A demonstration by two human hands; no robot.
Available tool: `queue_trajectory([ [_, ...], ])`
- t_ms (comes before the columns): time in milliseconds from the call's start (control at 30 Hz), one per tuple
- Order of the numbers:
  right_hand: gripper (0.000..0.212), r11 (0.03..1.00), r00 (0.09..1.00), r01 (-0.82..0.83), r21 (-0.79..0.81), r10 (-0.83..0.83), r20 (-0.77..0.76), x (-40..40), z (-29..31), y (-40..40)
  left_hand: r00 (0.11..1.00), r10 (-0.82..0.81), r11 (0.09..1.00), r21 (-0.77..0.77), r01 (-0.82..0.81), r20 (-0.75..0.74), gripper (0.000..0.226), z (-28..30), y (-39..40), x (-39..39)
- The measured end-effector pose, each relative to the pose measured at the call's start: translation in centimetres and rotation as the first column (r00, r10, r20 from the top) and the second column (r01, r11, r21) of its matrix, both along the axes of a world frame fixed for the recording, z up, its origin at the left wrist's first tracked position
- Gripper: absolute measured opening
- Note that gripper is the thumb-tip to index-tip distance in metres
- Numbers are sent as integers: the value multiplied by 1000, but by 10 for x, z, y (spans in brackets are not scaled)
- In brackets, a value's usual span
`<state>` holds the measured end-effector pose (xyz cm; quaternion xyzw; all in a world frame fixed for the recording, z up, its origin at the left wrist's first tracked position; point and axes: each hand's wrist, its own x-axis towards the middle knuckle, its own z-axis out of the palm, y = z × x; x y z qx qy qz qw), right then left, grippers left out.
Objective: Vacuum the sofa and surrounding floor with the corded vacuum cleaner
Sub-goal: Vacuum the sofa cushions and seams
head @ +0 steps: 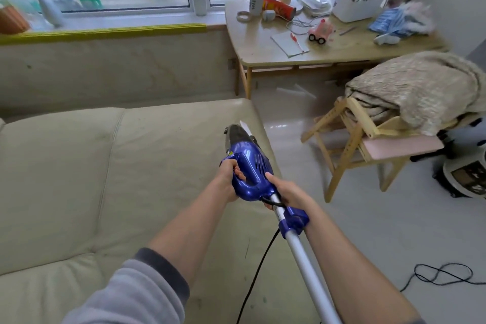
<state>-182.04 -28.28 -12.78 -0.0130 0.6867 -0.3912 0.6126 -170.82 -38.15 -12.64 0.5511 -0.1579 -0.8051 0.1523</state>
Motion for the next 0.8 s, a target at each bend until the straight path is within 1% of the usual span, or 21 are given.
queue_trajectory([
  [400, 32, 991, 991, -132, -5, 133, 4, 38, 8, -23, 990, 141, 990, -27, -141, 2, 27, 10, -8, 48],
  [633, 32, 981, 981, -194, -16, 194, 10, 86, 10, -38, 984, 178, 983, -40, -178, -4, 26, 15, -17, 100],
  [800, 30, 981, 981, -192, -11, 192, 19, 125, 15, -50, 980, 197, 979, -40, -198, -12, 27, 16, -27, 141],
])
